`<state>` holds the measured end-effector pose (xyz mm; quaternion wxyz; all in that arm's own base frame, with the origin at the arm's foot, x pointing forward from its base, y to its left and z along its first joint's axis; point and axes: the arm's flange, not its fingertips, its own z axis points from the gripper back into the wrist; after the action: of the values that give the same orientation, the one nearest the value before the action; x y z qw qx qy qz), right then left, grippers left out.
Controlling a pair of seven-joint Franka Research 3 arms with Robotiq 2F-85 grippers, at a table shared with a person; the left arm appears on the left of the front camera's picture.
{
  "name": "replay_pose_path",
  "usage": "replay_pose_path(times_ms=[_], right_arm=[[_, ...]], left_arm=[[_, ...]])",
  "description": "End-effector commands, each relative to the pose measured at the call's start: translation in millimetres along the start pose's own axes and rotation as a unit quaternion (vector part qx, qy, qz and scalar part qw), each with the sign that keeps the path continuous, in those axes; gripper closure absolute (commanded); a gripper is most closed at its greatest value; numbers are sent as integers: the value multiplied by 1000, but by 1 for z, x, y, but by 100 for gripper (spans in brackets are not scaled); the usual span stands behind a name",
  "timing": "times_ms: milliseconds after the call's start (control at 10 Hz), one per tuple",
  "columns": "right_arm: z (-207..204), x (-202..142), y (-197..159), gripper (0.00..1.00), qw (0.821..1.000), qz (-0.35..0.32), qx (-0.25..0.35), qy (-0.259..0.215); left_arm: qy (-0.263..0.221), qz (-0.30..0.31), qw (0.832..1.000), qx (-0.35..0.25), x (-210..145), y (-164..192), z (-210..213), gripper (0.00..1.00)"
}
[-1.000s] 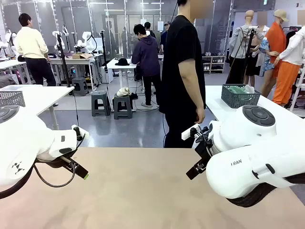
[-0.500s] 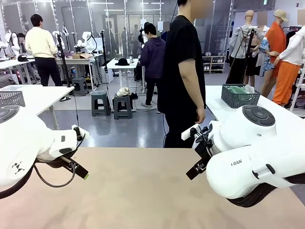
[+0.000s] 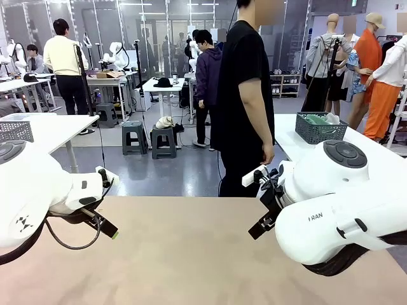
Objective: Fold the towels and place them in the basket.
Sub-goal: When a person lays out a Towel with hook on the table, fold it in half twice.
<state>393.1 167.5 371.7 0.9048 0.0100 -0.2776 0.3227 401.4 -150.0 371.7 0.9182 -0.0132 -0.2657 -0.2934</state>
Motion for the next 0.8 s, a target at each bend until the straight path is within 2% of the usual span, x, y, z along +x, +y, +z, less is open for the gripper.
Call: replay_pose_path(times_ms=[0,300,700], right_arm=[[0,0,0,0,1000,-2,0,0],[9,3,-7,0,1000,11,-4,4],[79,21,-63,0,999,34,32,-26]], left_arm=[[0,0,1000,0,0,0,0,0],[-9,2,1000,-17,3,10,7,0],[-58,-2,998,-34,32,72,61,0]])
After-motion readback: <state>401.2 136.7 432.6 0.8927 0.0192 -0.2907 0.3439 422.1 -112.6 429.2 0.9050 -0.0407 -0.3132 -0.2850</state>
